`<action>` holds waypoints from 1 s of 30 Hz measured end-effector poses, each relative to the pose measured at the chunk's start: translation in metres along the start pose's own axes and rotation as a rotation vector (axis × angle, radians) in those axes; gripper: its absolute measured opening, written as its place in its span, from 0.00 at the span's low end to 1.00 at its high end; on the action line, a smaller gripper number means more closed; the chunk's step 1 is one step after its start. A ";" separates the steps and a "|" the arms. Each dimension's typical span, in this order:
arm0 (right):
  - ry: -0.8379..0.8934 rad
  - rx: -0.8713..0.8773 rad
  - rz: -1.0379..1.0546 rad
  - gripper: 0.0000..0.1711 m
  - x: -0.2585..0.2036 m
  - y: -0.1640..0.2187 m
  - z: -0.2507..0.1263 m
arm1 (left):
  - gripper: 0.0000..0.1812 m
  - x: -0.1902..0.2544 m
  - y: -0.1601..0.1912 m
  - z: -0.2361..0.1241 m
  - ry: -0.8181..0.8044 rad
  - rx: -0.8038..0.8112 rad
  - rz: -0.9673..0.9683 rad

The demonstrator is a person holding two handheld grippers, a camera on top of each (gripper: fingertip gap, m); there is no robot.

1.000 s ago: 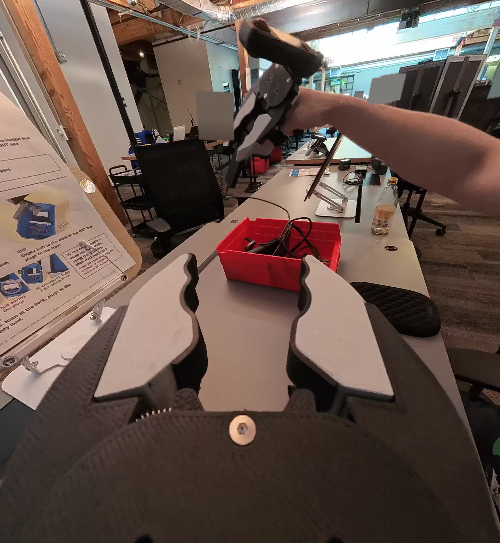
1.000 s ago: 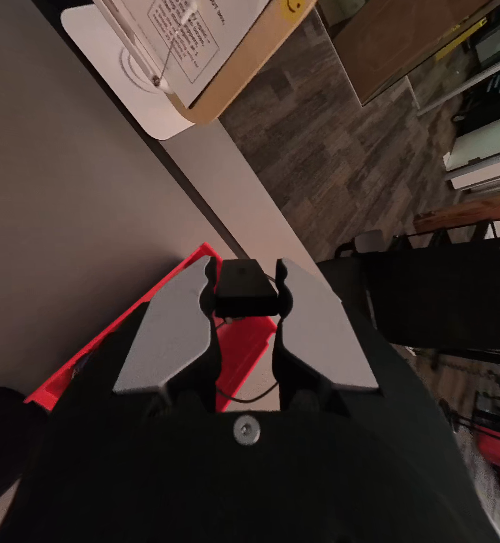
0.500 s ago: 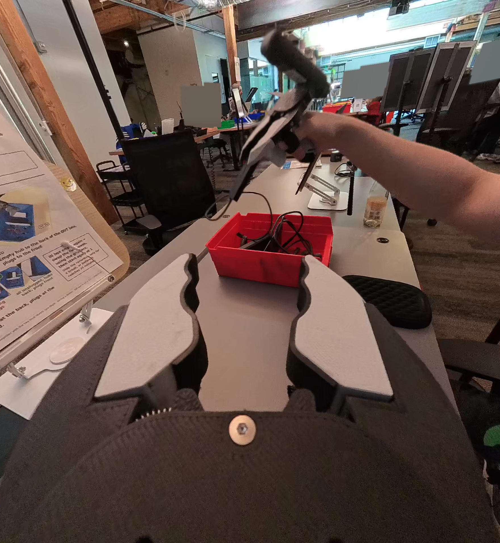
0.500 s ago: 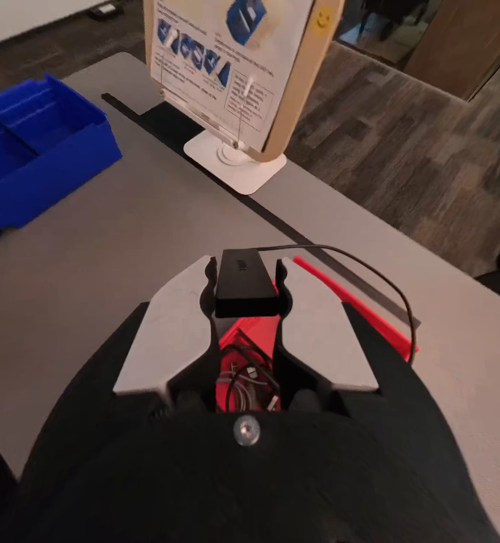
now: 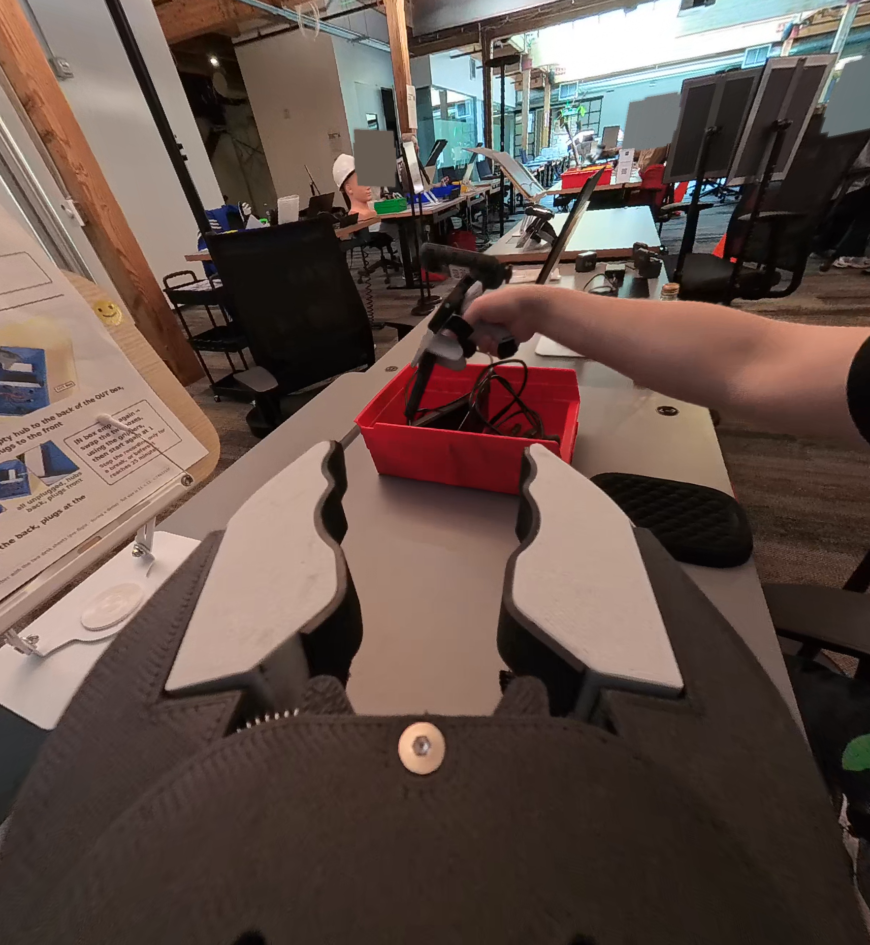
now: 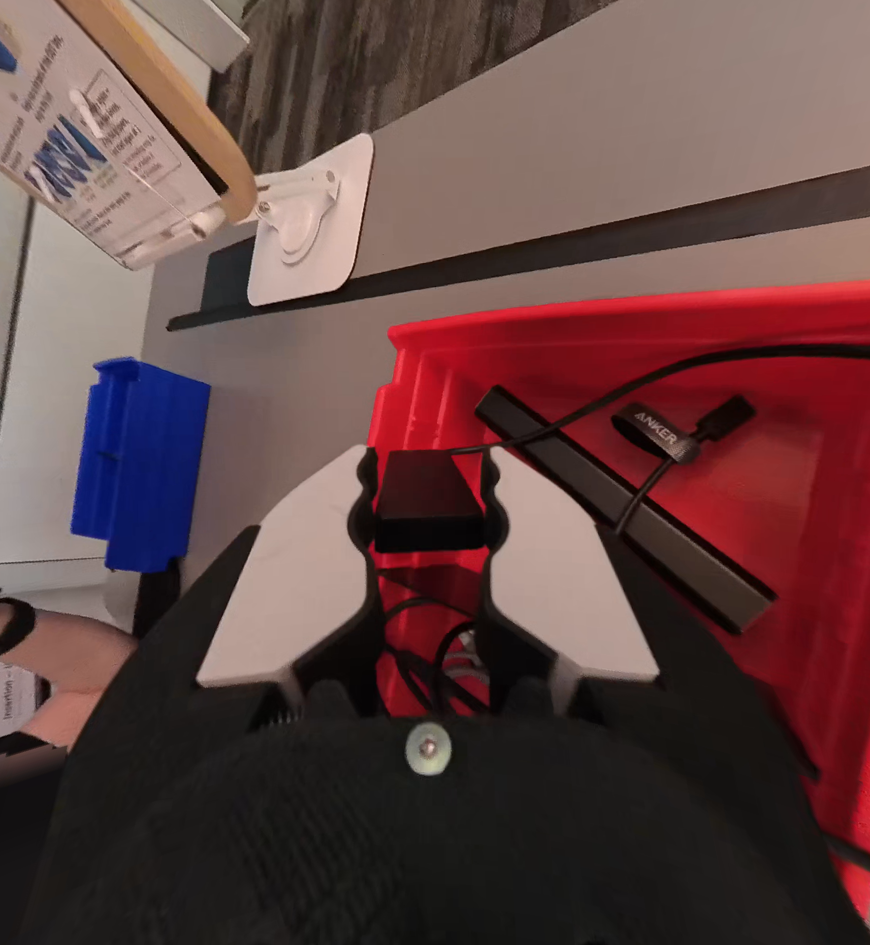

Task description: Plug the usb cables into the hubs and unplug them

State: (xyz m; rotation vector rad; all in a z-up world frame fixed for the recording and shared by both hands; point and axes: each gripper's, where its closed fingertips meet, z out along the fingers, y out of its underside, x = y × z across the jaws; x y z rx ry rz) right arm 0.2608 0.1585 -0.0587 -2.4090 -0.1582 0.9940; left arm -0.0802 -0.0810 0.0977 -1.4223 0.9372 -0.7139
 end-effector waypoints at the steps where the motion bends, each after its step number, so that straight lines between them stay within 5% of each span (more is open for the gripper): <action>1: -0.017 -0.004 0.019 0.23 0.001 -0.001 0.004 | 0.36 0.000 0.001 0.001 0.003 -0.005 -0.002; 7: -0.054 -0.214 -0.016 0.23 0.003 0.028 0.024 | 0.36 0.001 0.006 0.003 0.010 -0.031 0.005; 12: 0.256 -0.282 -0.192 0.24 0.057 0.028 0.013 | 0.36 0.004 0.005 0.002 0.013 -0.038 0.012; 20: 0.419 0.078 -0.523 0.32 0.043 -0.016 -0.046 | 0.37 -0.007 -0.004 -0.020 -0.067 -0.052 0.047; 24: 0.544 0.093 -0.496 0.37 0.059 0.005 -0.106 | 0.40 -0.067 0.008 -0.078 -0.403 -0.190 -0.016; 28: 0.603 -0.045 -0.410 0.38 0.091 0.065 -0.138 | 0.45 -0.147 0.054 -0.203 -0.982 -0.449 -0.150; 30: 0.537 -0.074 -0.349 0.37 0.096 0.091 -0.132 | 0.45 -0.163 0.084 -0.253 -1.113 -0.523 -0.301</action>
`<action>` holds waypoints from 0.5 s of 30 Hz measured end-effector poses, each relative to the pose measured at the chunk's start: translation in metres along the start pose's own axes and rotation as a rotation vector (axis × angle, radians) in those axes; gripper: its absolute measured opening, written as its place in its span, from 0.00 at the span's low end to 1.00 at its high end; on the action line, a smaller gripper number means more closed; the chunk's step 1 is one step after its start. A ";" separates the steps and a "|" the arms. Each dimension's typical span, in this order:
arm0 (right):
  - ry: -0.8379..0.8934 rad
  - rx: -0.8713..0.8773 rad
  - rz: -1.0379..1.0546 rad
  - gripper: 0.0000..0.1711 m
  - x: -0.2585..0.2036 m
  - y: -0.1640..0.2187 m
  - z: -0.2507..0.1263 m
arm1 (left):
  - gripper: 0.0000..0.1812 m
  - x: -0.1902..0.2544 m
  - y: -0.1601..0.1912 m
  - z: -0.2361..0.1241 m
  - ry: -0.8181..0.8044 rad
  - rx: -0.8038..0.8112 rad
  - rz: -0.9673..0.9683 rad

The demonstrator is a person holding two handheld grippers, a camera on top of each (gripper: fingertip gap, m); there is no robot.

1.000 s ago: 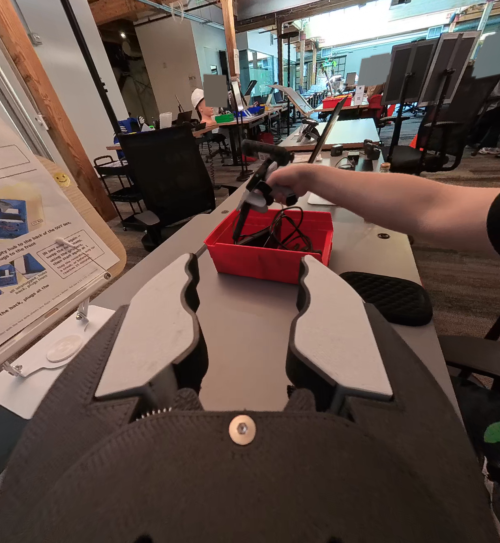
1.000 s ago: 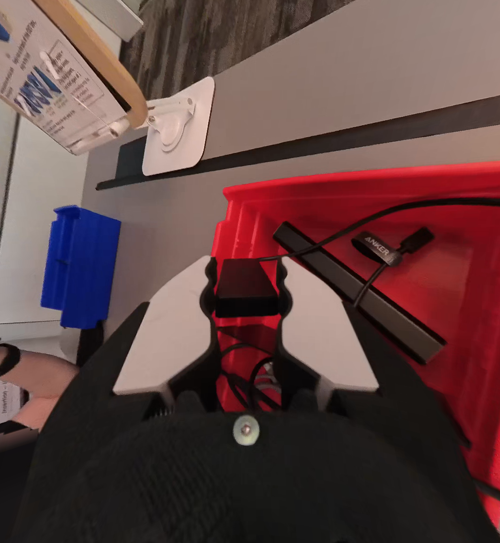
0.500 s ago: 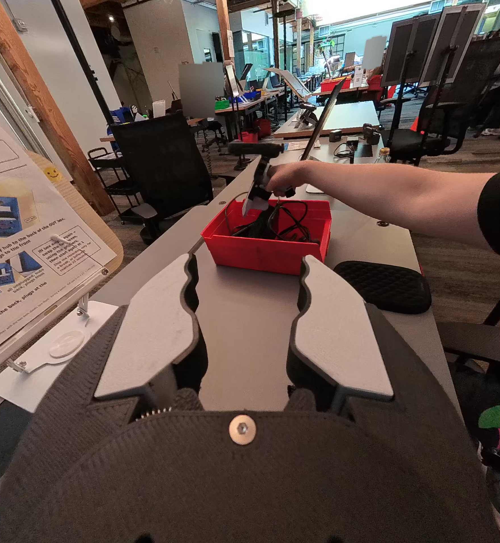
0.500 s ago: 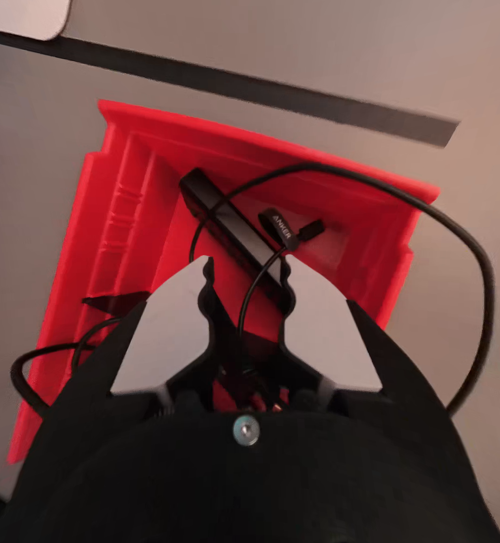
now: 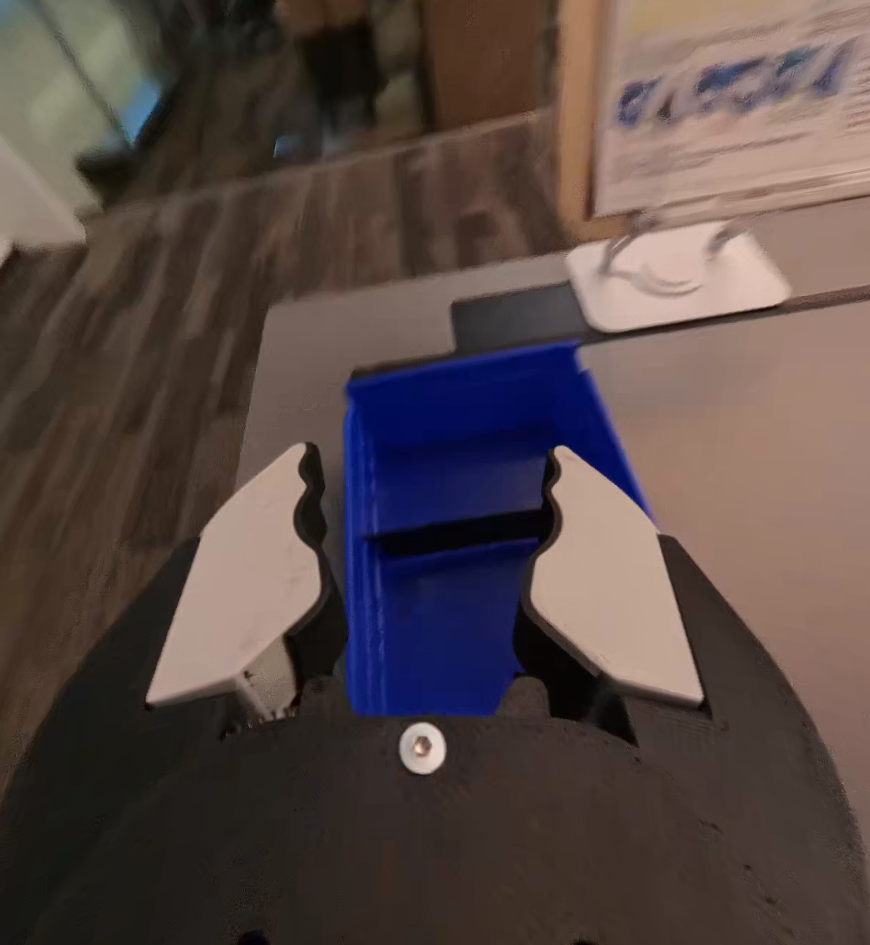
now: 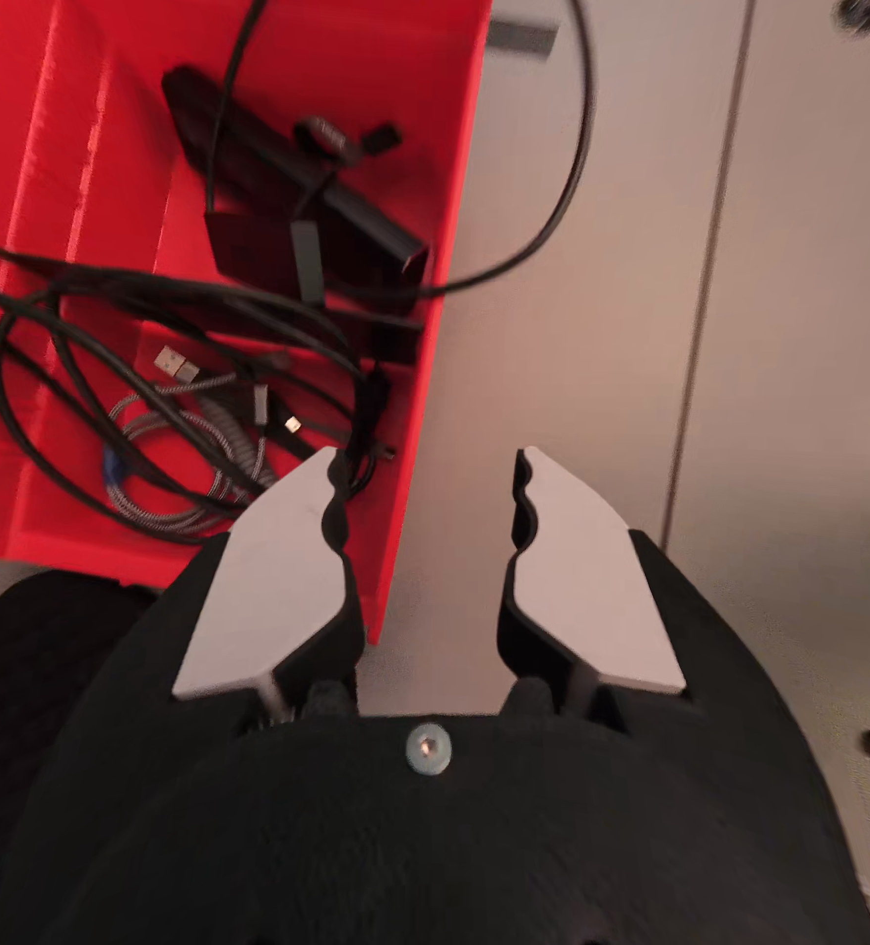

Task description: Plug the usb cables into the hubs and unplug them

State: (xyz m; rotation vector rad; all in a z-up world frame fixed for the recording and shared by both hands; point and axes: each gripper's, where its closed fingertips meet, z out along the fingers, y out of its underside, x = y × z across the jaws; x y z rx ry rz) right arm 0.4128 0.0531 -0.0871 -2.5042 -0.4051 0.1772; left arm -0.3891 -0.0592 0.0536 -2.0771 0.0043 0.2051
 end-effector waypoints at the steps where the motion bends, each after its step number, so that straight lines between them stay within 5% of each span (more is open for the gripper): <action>1: -0.019 -0.024 0.024 0.35 -0.003 0.011 0.008 | 0.45 -0.015 0.015 0.006 -0.002 -0.059 -0.059; 4: 0.010 -0.085 0.084 0.24 0.001 0.035 0.027 | 0.45 -0.037 0.061 0.024 0.075 -0.236 -0.191; 6: -0.102 -0.061 0.150 0.06 -0.019 0.035 0.036 | 0.41 -0.044 0.094 0.035 0.108 -0.366 -0.251; 15: 0.038 -0.079 0.093 0.03 -0.032 0.048 0.041 | 0.25 -0.056 0.172 0.053 0.202 -0.660 -0.311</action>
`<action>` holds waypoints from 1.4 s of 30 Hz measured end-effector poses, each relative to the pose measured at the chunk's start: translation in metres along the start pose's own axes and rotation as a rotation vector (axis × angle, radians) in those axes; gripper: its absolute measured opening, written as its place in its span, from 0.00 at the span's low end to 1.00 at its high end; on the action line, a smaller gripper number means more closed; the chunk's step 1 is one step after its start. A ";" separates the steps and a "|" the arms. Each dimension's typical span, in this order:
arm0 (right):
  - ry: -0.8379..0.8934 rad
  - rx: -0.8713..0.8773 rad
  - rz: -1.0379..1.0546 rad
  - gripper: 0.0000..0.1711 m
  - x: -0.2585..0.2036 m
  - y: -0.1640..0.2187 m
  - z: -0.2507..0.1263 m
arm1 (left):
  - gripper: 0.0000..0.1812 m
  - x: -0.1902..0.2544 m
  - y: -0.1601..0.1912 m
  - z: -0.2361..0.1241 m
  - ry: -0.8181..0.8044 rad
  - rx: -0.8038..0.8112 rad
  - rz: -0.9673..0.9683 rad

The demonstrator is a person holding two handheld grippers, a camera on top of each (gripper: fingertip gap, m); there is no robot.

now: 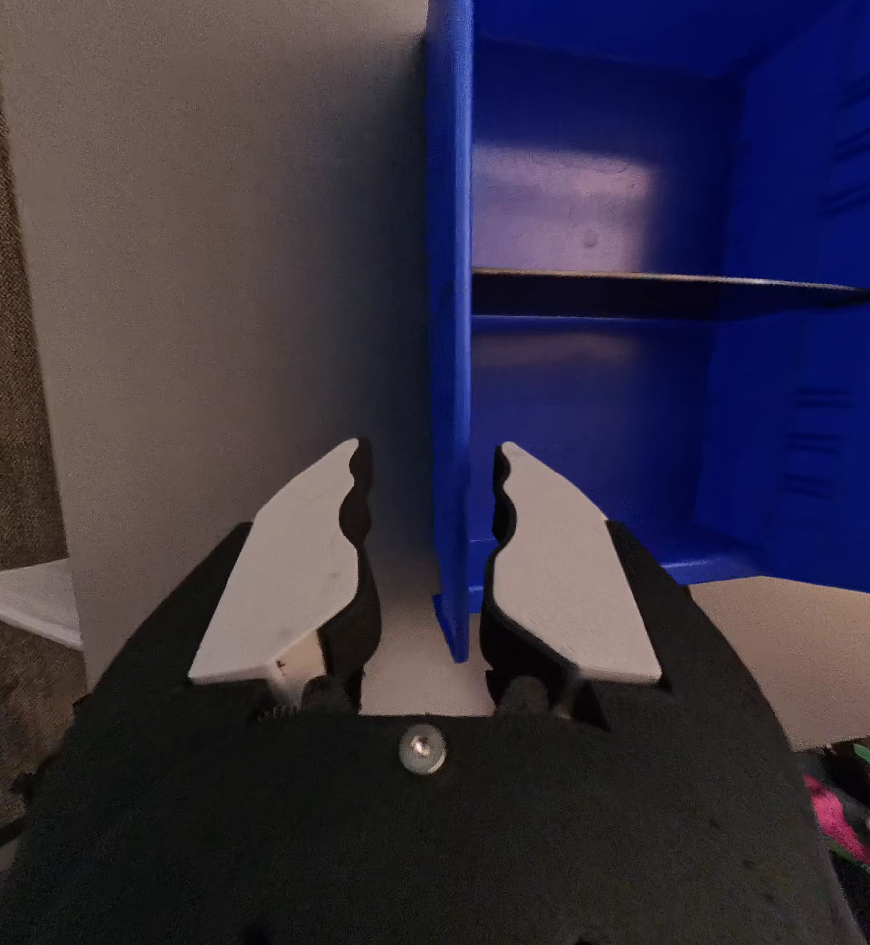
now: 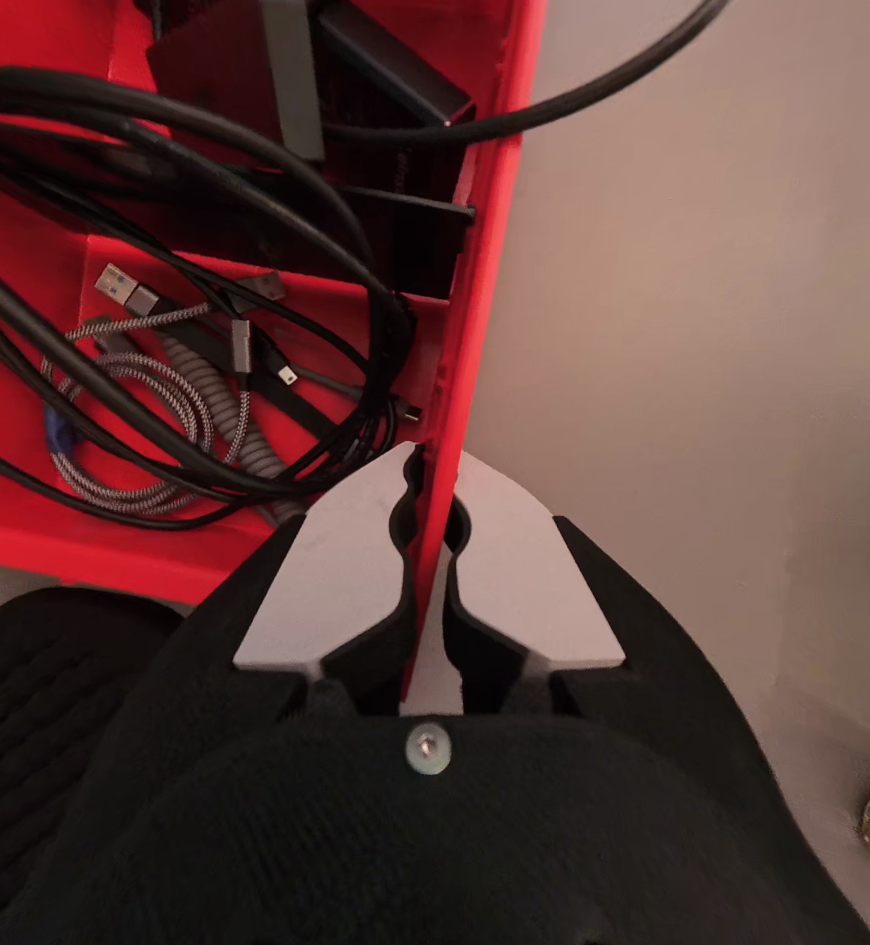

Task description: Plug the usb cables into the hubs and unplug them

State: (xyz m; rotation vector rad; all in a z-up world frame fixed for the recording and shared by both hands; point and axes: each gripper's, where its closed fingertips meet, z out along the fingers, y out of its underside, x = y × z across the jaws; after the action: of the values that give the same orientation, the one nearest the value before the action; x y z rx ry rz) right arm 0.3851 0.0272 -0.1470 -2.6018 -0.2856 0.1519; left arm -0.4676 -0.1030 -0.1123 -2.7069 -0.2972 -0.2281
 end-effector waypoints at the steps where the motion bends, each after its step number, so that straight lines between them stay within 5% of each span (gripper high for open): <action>1: 0.003 0.003 -0.003 0.04 -0.003 0.002 0.000 | 0.24 0.001 0.003 0.005 0.022 -0.029 -0.009; 7: 0.081 0.038 0.054 0.03 -0.021 0.007 -0.005 | 0.07 0.012 0.018 0.036 0.136 -0.189 0.007; 10: 0.108 0.054 0.062 0.03 -0.032 0.008 -0.006 | 0.03 0.005 0.018 0.040 -0.027 -0.245 0.134; 13: 0.105 0.064 0.050 0.03 -0.045 0.009 -0.006 | 0.06 0.010 0.012 0.043 -0.162 -0.296 0.214; 16: 0.081 0.068 0.019 0.03 -0.064 0.007 -0.003 | 0.04 0.046 0.009 0.054 -0.054 -0.321 0.260; 25: 0.002 0.058 -0.107 0.04 -0.146 -0.004 0.009 | 0.10 0.118 0.018 0.067 -0.104 -0.441 0.345; 35: -0.082 0.044 -0.250 0.08 -0.203 -0.017 0.019 | 0.18 0.145 0.028 0.069 -0.200 -0.492 0.469; 39: 0.002 0.203 -0.167 0.14 -0.189 -0.041 -0.029 | 0.16 0.155 0.035 0.062 -0.091 -0.495 0.455; 42: -0.099 0.639 -0.212 0.14 -0.243 -0.101 -0.121 | 0.15 0.159 0.030 0.042 -0.079 -0.423 0.472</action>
State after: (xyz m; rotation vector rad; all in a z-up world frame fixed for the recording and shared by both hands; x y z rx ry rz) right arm 0.1513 -0.0015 0.0212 -1.9228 -0.4599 0.2505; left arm -0.3027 -0.0852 -0.1296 -3.1015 0.4168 -0.0469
